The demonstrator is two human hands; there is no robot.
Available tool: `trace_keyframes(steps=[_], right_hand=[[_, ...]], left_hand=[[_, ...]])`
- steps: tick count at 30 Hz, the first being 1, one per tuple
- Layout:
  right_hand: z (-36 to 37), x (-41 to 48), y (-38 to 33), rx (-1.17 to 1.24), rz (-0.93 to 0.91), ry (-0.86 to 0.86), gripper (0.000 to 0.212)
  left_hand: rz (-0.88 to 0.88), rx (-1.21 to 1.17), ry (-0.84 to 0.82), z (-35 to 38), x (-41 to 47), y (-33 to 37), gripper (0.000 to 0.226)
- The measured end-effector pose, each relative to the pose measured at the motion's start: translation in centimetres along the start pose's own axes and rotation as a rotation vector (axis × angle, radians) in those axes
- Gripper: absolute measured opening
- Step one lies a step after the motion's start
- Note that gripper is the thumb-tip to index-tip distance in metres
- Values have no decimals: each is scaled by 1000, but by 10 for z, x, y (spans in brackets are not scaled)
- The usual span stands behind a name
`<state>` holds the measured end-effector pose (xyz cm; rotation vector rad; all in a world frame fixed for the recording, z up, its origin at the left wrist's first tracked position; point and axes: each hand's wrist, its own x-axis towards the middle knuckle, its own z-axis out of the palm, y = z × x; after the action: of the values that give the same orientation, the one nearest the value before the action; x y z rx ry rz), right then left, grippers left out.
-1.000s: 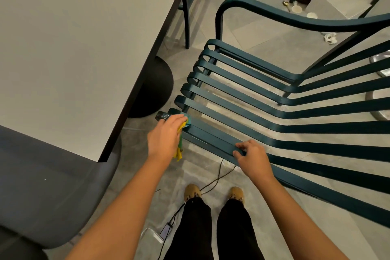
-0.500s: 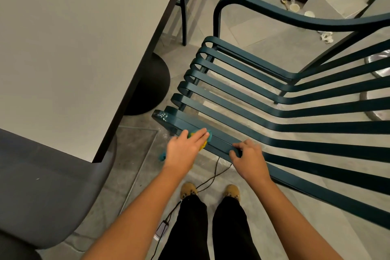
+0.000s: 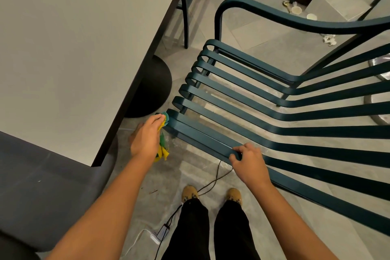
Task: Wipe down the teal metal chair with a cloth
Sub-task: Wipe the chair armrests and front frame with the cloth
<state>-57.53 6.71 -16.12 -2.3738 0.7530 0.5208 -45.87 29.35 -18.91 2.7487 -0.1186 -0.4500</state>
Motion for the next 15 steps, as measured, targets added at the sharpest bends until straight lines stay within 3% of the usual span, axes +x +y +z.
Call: trace_keyframes(steps=[6, 15], right_hand=[[-3, 4, -5, -26, 3, -32, 32], [-2, 15, -33, -92, -28, -62, 29]], left_hand=[[198, 55, 71, -3, -11, 25, 48], [84, -81, 45, 4, 6, 20, 37]])
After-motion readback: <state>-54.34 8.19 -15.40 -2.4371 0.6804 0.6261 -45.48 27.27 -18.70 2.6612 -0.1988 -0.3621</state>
